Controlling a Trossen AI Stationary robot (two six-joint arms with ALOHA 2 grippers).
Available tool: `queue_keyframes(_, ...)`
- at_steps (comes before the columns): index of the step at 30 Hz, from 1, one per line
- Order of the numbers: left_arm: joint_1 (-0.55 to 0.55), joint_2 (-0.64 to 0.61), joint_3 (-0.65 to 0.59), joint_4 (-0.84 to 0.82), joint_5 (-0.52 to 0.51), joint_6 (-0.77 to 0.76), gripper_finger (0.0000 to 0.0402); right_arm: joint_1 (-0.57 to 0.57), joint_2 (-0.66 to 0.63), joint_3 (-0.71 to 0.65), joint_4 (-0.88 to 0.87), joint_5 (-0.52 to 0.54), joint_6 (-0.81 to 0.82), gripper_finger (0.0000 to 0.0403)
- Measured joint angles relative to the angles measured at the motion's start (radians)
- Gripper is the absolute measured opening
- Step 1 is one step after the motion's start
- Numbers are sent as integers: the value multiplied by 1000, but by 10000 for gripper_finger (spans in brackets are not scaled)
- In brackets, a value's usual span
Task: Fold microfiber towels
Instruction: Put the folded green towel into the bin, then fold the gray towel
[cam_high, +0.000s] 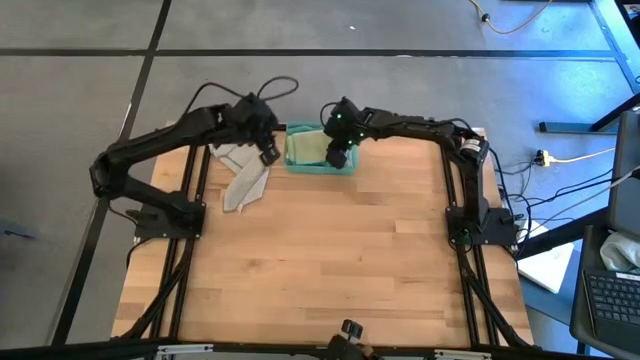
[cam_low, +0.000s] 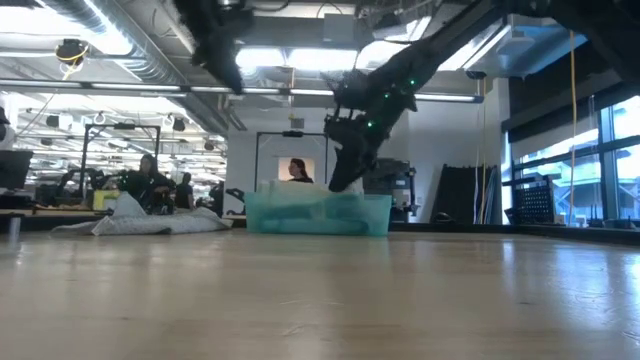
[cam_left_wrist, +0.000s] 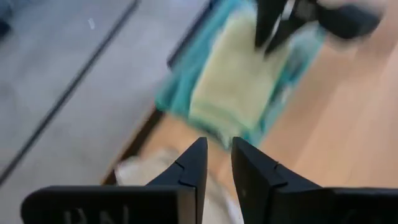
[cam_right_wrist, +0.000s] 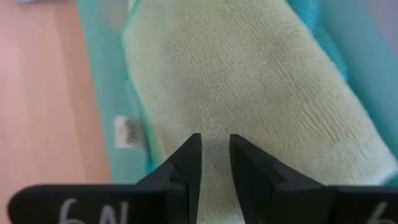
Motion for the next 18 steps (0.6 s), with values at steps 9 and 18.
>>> queue_keyframes(9,-19,-213,-319,-50,90,-195,55,17,-165,49,15,15,24,85)
queue_keyframes(18,-78,-350,-560,-51,137,-288,60,96,-387,95,-61,-50,184,85)
